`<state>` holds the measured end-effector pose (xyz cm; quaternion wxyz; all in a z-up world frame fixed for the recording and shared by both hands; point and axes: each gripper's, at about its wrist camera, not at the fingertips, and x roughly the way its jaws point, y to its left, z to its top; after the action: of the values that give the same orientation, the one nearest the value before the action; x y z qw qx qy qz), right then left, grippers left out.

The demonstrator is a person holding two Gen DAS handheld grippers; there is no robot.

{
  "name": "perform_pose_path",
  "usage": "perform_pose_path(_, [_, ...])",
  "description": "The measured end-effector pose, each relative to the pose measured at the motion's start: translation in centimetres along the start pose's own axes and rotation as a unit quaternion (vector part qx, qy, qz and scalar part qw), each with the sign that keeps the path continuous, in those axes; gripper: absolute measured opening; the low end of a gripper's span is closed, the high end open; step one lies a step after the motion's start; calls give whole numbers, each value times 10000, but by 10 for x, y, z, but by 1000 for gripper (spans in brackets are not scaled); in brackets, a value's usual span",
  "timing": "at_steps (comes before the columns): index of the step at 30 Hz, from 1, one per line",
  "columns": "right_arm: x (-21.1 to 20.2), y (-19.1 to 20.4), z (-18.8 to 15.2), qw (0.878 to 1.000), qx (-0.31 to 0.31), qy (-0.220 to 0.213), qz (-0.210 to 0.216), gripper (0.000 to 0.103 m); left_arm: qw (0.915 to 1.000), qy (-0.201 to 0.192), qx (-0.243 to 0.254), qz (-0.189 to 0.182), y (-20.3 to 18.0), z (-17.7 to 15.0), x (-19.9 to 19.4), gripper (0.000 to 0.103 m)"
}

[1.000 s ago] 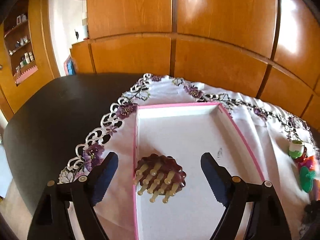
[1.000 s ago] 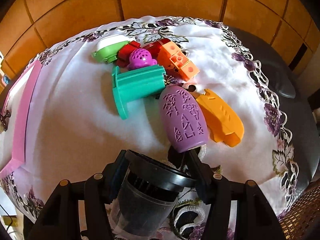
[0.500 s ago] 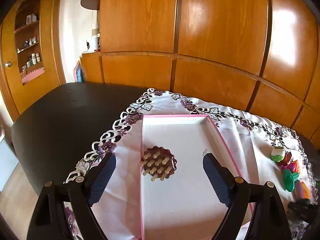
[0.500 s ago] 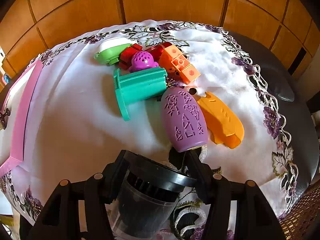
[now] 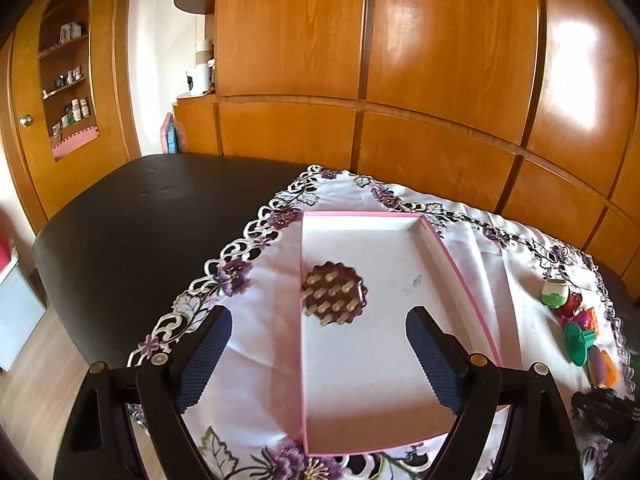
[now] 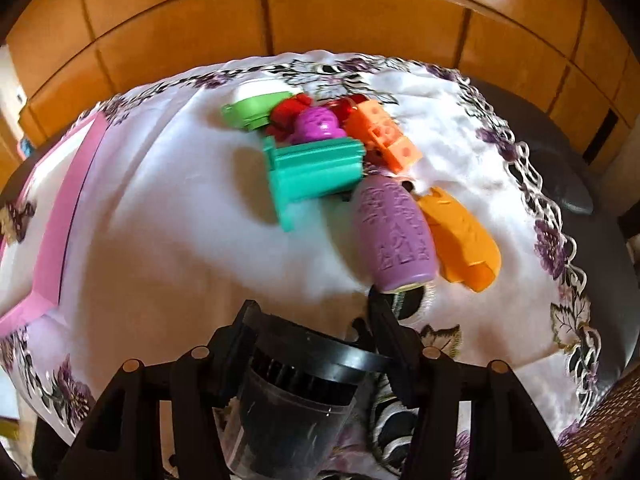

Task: Organize rigid objects
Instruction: 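Lower the brown roller into the tray and open the left gripper, then carry the black cup into the tray and release it beside the roller with the right gripper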

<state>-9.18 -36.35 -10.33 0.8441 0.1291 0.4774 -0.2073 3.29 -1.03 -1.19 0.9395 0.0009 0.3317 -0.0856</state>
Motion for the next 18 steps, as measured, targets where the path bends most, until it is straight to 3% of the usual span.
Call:
perform_pose_path(9, [-1,10,5,10000,24,75,28,57,9999,31,-63,79,13,-7,-6,89])
perform_pose_path(15, [-25,13,13,9993,95,-352,52,57,9999,-20,-94,73,17,-7,-10,89])
perform_pose_path(18, [-38,32,21,9976,-167,-585,331,57,9999,-25,-86,82,17,-7,-10,89])
